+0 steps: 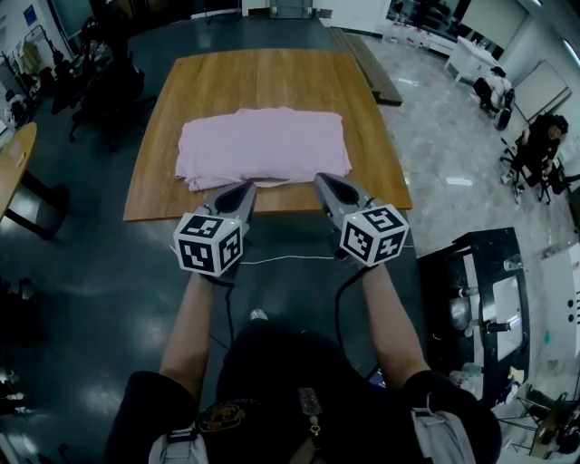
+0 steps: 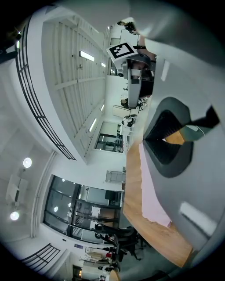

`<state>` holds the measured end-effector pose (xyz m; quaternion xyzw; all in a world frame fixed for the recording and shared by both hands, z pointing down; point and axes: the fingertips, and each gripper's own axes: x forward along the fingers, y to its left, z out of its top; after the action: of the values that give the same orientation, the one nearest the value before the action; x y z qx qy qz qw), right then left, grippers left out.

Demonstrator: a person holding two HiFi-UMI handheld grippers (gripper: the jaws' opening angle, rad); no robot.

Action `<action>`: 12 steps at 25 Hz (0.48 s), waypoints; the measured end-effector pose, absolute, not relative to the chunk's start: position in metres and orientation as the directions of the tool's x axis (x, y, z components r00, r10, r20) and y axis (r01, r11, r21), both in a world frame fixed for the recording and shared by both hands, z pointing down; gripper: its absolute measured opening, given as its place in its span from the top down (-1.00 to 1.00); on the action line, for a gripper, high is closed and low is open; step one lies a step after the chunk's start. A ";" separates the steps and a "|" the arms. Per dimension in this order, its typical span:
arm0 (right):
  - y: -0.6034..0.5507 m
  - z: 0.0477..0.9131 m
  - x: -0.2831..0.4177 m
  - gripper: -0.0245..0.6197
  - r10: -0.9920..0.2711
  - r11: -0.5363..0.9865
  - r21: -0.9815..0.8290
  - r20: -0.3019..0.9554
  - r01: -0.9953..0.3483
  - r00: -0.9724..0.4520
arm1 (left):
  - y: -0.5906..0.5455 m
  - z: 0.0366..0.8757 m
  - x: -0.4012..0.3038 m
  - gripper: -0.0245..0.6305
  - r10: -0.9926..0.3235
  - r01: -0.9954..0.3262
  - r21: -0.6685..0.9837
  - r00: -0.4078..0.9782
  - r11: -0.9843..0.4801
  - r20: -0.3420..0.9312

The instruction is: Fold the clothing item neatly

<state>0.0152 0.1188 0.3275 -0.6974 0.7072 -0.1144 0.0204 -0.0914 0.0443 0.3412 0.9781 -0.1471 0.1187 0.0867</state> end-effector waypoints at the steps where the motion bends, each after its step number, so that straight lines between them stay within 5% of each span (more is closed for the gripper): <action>1: 0.125 0.327 0.010 0.91 -0.991 0.019 -0.192 0.127 -0.981 -0.044 | 0.057 0.341 -0.090 0.90 -0.270 -0.311 0.133 0.928 -0.941 0.258; 12: 0.189 0.316 -0.021 0.91 -0.986 0.124 -0.172 0.091 -0.977 -0.141 | 0.151 0.334 -0.089 0.90 -0.317 -0.350 0.113 0.918 -0.930 0.238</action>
<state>-0.0207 0.1889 0.3161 -0.6548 0.7495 -0.0950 0.0225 -0.0888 0.1506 0.3336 0.9763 -0.1707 0.1082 0.0768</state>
